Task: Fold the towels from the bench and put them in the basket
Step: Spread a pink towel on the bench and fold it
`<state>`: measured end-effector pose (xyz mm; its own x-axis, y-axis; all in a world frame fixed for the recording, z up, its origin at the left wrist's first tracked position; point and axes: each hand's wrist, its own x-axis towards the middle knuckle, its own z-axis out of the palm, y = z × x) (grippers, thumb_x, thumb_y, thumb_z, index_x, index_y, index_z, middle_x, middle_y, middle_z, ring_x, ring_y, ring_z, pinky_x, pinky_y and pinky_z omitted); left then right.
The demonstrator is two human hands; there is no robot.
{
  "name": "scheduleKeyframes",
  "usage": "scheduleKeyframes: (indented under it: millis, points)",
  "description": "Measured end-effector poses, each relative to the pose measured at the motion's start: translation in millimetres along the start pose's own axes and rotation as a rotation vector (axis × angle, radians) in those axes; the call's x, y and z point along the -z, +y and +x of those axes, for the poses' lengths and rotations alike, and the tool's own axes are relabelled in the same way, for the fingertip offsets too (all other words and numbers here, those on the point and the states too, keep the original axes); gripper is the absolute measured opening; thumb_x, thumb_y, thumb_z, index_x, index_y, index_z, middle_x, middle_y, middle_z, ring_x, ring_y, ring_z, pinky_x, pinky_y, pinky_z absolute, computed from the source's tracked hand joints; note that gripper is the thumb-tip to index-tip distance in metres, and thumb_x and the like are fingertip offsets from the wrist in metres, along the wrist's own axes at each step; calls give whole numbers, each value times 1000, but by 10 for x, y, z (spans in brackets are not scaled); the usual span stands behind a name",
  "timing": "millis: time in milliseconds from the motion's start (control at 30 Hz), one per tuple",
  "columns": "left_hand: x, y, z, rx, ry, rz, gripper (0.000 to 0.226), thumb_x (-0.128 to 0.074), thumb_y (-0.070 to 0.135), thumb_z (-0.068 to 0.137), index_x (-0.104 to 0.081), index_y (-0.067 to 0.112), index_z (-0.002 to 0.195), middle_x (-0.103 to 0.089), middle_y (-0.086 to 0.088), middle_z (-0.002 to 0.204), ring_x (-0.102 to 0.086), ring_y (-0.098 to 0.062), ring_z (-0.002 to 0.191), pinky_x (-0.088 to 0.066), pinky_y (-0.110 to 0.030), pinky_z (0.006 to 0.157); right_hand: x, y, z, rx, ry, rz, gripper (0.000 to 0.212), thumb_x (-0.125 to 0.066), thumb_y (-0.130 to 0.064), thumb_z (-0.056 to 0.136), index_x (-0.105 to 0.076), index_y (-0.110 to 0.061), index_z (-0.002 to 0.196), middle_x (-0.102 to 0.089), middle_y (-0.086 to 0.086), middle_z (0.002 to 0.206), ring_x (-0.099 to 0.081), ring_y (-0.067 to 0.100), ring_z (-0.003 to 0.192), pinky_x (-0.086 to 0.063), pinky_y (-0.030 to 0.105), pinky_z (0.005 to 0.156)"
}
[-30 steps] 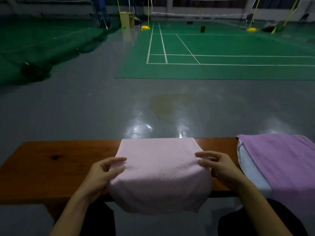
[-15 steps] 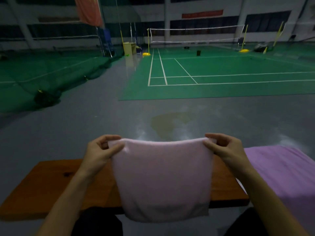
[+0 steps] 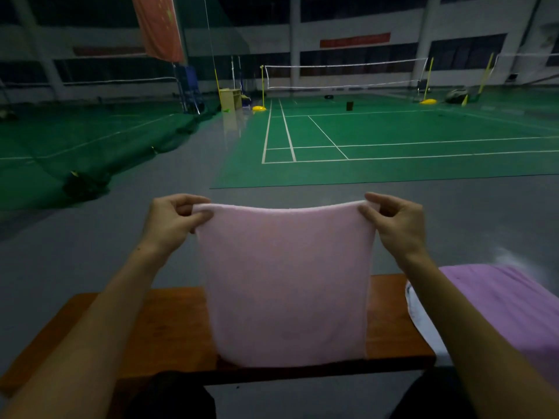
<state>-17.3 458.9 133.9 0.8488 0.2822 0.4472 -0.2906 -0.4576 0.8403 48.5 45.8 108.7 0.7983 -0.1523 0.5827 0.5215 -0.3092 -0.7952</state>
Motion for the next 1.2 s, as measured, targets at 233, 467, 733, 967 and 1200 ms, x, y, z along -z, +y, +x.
scheduleKeyframes:
  millis: [233,467,733,967,1200]
  points:
    - [-16,61,175,-39,159,90,28,-90,17,81,-81,9,106,-79,-7,90,-77,-23,72,-64,-34,62,-12,-9,177,168,26,-338,33,-84,-24,88,-78,-6,115,-80,11,102,-71,12,81,-61,31,85]
    - [-105,58,138,30,290,-55,23,-88,27,84,-81,16,103,-78,0,87,-71,-16,74,-57,-27,62,3,22,186,91,8,-380,19,-81,-35,90,-75,-20,99,-66,7,97,-64,22,82,-55,37,72]
    - [-143,140,-169,59,156,-117,16,-74,33,97,-72,17,97,-75,-2,93,-67,-15,83,-59,-40,73,58,21,-118,-333,-146,127,31,-63,-30,104,-63,-6,124,-67,9,117,-67,31,113,-61,54,92]
    - [-71,317,-527,105,186,-287,29,-79,40,89,-76,12,92,-76,-7,88,-65,-19,76,-52,-35,66,355,-226,-441,-335,-106,124,48,-74,-48,88,-67,-9,115,-70,7,113,-71,28,102,-65,49,79]
    - [29,456,-512,71,183,-274,26,-81,39,90,-73,15,84,-72,-1,75,-61,-12,58,-49,-26,47,534,-481,-348,-302,-115,124,39,-75,-47,85,-67,-14,105,-72,6,106,-72,22,92,-64,42,71]
